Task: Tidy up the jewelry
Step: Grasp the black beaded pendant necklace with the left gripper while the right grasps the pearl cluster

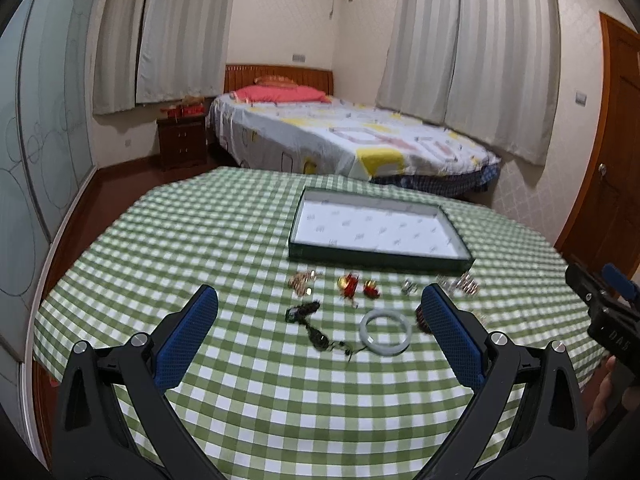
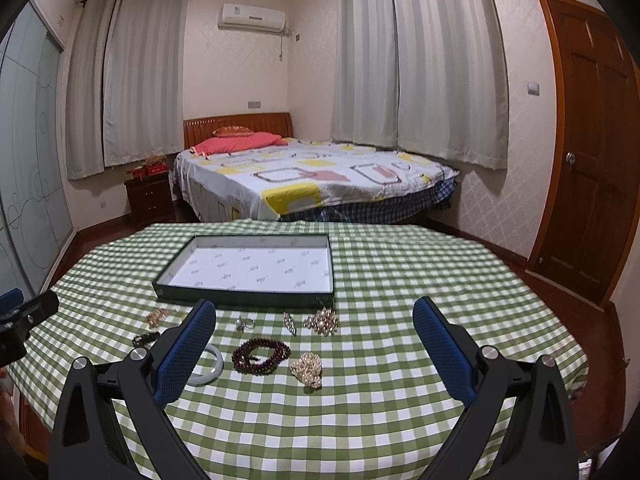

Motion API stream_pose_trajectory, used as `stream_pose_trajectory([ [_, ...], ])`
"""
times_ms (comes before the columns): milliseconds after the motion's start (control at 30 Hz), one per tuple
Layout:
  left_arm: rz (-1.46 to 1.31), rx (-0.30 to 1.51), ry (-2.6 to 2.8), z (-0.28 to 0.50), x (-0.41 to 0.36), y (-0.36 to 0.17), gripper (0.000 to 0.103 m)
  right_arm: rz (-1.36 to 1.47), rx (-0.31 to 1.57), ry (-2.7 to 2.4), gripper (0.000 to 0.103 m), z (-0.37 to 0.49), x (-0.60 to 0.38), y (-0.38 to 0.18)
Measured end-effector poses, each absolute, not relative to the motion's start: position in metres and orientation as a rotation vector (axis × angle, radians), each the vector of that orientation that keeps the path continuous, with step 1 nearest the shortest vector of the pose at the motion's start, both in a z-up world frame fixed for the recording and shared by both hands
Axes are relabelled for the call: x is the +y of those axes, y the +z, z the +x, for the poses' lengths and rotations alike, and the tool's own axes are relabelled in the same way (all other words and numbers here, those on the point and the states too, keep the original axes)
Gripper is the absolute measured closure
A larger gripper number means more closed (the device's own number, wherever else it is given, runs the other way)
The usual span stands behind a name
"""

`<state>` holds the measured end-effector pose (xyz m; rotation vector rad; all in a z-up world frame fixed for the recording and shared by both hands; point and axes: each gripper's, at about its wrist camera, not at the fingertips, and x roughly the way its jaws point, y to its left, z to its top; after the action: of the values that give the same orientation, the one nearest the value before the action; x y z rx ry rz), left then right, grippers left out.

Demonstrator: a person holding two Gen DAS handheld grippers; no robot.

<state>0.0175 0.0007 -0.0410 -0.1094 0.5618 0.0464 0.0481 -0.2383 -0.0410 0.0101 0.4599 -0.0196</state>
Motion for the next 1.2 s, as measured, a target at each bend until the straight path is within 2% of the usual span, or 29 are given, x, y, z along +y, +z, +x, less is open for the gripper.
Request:
stream_pose_trajectory([
  [400,-0.156,0.782,0.086,0.080,0.018,-0.125,0.006,0.032,0.628,-0.008,0.007,0.096,-0.251,-0.113],
  [667,-0.157,0.890,0.085,0.117,0.016,-0.164,0.025,0.022,0.702,-0.005,0.007,0.121,-0.250,-0.140],
  [867,-0.130,0.910,0.078,0.126,0.013,-0.172,0.038,0.020,0.730,-0.002,0.007,0.131,-0.251,-0.146],
  [933,-0.106,0.906,0.080,0.124,0.010,-0.172,0.049,0.023,0.734,0.000,0.007,0.133,-0.251,-0.147],
  [1067,-0.081,0.895,0.072,0.120,0.009,-0.172,0.061,0.024,0.741,0.001,0.007,0.135,-0.251,-0.149],
  [1133,-0.074,0.885,0.073,0.119,0.011,-0.172,0.071,0.024,0.747,0.001,0.007,0.135,-0.252,-0.151],
  [1200,-0.081,0.885,0.070,0.120,0.012,-0.171,0.074,0.023,0.750,0.000,0.007,0.136,-0.252,-0.152],
])
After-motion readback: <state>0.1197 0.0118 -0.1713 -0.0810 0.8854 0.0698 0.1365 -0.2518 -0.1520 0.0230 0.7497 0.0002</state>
